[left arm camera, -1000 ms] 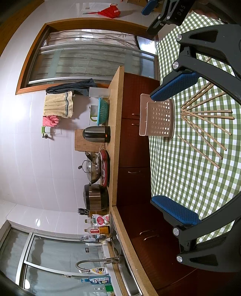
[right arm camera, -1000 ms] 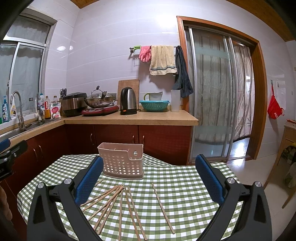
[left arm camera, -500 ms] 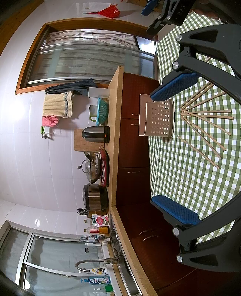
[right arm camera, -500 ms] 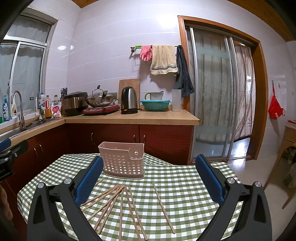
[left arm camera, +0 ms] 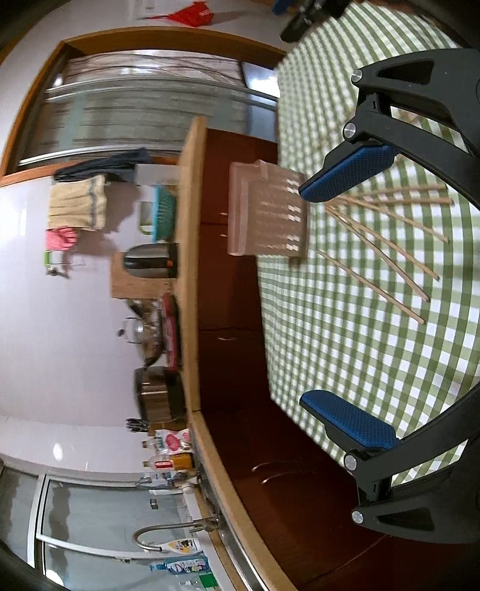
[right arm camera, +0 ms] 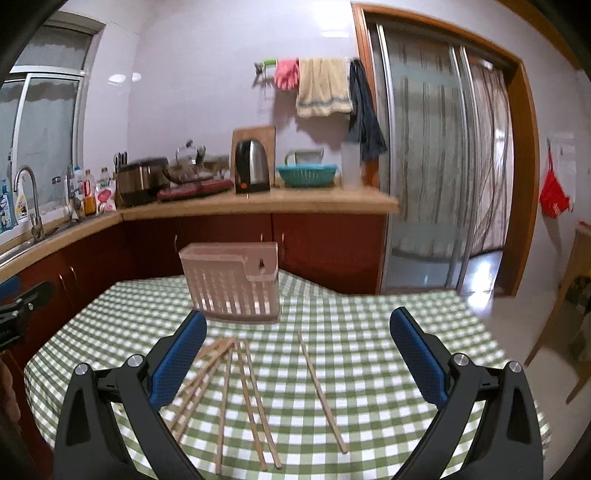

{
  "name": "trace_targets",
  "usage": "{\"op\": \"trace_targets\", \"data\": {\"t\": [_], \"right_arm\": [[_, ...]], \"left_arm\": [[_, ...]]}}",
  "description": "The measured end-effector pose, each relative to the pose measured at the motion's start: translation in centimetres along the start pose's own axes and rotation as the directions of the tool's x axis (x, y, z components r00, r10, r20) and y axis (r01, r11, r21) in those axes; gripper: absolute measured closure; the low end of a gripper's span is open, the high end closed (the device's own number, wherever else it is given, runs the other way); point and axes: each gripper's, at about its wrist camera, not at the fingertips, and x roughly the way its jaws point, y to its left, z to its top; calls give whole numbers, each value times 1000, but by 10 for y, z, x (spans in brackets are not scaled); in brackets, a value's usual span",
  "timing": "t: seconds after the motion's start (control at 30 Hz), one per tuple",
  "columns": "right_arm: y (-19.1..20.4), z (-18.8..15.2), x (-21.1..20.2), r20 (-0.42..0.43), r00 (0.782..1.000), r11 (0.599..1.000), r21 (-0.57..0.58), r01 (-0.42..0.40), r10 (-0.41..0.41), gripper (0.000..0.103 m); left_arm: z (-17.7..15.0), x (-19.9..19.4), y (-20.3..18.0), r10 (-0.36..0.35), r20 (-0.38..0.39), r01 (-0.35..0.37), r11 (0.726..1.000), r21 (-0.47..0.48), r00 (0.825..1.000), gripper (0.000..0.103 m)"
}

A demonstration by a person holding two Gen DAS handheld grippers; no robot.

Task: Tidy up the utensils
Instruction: 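Lower the left gripper onto a single wooden chopstick and close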

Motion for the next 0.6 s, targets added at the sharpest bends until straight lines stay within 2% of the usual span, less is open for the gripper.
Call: {"op": "trace_targets", "data": {"t": [0.27,0.4,0.6], "right_arm": [[-18,-52,49,-121,993,1000,1,12,-11,6],[-21,-67,67,-165,986,1000,5,0,1,6],[-18,-80,81,-188,982,1000,-14,-18,15,6]], "left_arm": [[-50,63,12,28,-155,-21,999,44,988,4],[-71,86,22,54,-210,-42,997,61,976,17],[-92,113,32,46,-296,-31,998,57,954,29]]}}
